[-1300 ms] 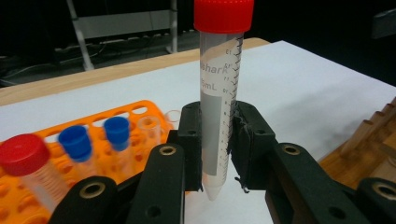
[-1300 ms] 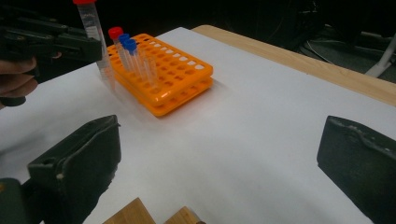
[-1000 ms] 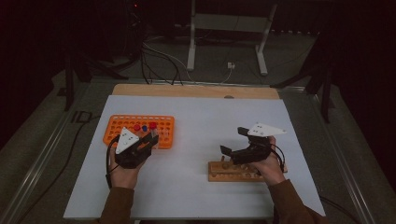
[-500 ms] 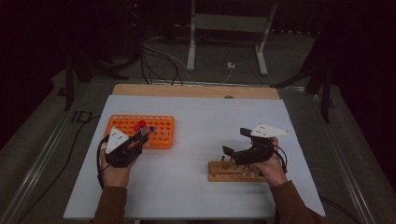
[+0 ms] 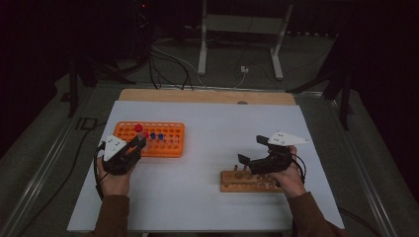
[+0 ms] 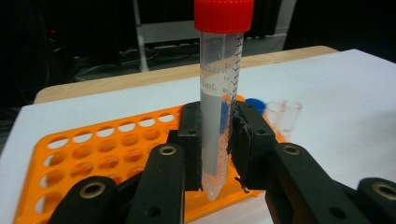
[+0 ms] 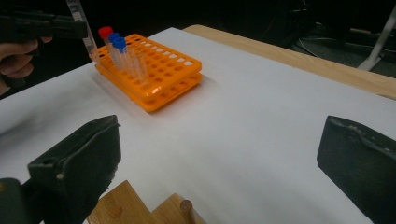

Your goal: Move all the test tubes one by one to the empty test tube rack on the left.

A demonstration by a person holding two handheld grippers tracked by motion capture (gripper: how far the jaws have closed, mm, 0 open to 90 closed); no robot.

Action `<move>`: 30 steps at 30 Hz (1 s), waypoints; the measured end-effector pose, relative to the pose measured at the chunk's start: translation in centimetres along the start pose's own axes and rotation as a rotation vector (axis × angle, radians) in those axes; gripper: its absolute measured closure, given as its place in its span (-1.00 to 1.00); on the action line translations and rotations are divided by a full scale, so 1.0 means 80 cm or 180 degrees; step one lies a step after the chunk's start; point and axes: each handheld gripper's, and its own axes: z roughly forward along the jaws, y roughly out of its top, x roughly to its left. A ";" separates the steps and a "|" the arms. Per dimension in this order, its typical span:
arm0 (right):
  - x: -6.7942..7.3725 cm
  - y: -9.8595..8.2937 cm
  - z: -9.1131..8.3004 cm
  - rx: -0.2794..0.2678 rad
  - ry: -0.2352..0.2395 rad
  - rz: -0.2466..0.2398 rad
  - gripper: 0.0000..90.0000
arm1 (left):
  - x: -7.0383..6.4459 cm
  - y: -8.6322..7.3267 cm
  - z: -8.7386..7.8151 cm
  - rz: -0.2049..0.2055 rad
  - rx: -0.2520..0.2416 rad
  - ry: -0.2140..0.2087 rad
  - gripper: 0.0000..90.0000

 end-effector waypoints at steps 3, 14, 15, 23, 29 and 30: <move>0.000 0.000 0.000 -0.0002 0.0006 -0.0011 -1.00 | 0.005 -0.001 0.003 -0.0030 -0.0013 0.0070 0.67; -0.001 -0.001 -0.001 -0.0007 0.0001 0.0007 -1.00 | 0.020 -0.007 0.022 -0.0097 0.0035 0.0246 0.67; -0.001 -0.001 -0.001 -0.0006 0.0001 0.0001 -1.00 | 0.020 -0.008 0.025 -0.0111 0.0041 0.0252 0.67; -0.004 -0.004 -0.005 -0.0014 -0.0011 0.0011 -1.00 | 0.022 -0.018 0.036 -0.0058 0.0212 0.0269 0.67; -0.006 -0.011 -0.009 -0.0006 -0.0023 0.0017 -1.00 | 0.021 -0.031 0.043 0.0020 0.0426 0.0214 0.67; -0.006 -0.012 -0.010 -0.0004 -0.0030 0.0019 -1.00 | 0.021 -0.033 0.044 0.0029 0.0457 0.0208 0.67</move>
